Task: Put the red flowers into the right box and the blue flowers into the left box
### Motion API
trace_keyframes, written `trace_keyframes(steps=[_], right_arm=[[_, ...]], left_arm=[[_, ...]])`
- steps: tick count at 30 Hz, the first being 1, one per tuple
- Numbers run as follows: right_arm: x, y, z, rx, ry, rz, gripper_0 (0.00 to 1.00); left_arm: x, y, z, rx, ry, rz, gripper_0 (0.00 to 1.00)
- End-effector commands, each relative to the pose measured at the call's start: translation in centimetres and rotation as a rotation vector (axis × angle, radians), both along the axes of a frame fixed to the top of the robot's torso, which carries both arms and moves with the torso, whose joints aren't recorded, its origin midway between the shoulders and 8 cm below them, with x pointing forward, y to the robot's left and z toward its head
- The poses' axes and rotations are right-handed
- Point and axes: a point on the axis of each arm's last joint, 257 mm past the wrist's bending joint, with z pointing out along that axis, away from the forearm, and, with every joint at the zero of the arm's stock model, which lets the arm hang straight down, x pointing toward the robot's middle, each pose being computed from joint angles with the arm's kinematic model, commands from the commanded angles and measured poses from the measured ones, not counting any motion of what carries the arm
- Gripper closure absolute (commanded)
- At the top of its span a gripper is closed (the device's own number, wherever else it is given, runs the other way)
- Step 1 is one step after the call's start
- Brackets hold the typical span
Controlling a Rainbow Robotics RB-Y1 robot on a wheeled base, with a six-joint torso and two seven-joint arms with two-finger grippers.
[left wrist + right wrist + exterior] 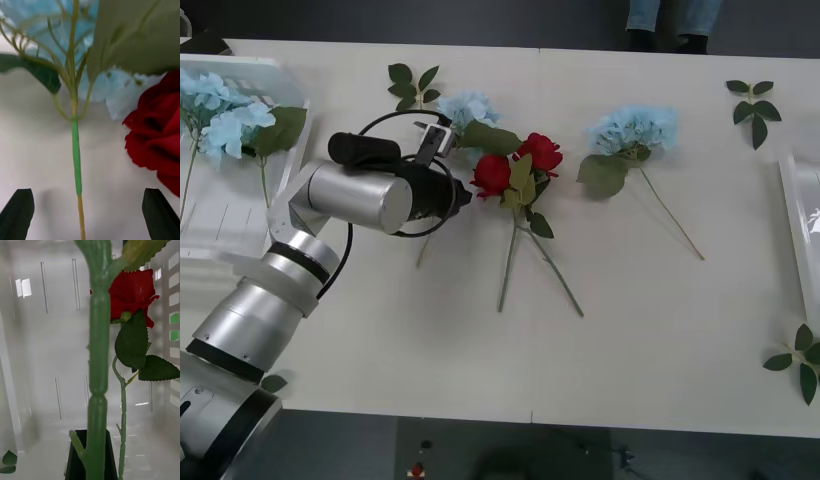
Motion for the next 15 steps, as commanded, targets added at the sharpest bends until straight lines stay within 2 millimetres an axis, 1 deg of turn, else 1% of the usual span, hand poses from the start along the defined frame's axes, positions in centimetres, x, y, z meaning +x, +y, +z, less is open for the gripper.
trace_keyframes(steps=[1,2,3,4,5,8,9,15], right_arm=[[0.0,-1.9,1.6,-0.006,-0.032,-0.064,0.20],[0.0,-1.7,1.5,0.002,-0.037,-0.066,0.00],[0.1,-1.6,1.5,0.005,-0.041,-0.067,0.00],[0.2,-1.6,1.5,0.007,-0.042,-0.065,0.00],[0.1,-1.6,1.4,0.007,-0.040,-0.065,0.00],[0.3,-1.3,1.5,0.020,-0.046,-0.067,0.00],[0.3,-1.2,1.6,0.024,-0.048,-0.067,0.00],[0.6,-0.3,1.5,0.059,-0.056,-0.067,0.00]], left_arm=[[1.8,-0.7,2.0,0.016,-0.042,0.020,0.46],[1.8,-0.8,1.6,0.023,-0.039,0.026,0.66],[2.0,-0.8,1.6,0.024,-0.041,0.032,0.78],[2.0,-0.9,1.6,0.030,-0.042,0.032,0.88],[2.0,-1.0,1.6,0.034,-0.045,0.031,0.91],[2.3,-1.3,2.2,0.031,-0.054,0.028,0.91],[2.4,-1.5,2.5,0.028,-0.057,0.026,0.99],[3.1,-3.0,4.9,-0.021,-0.110,0.009,1.00]])
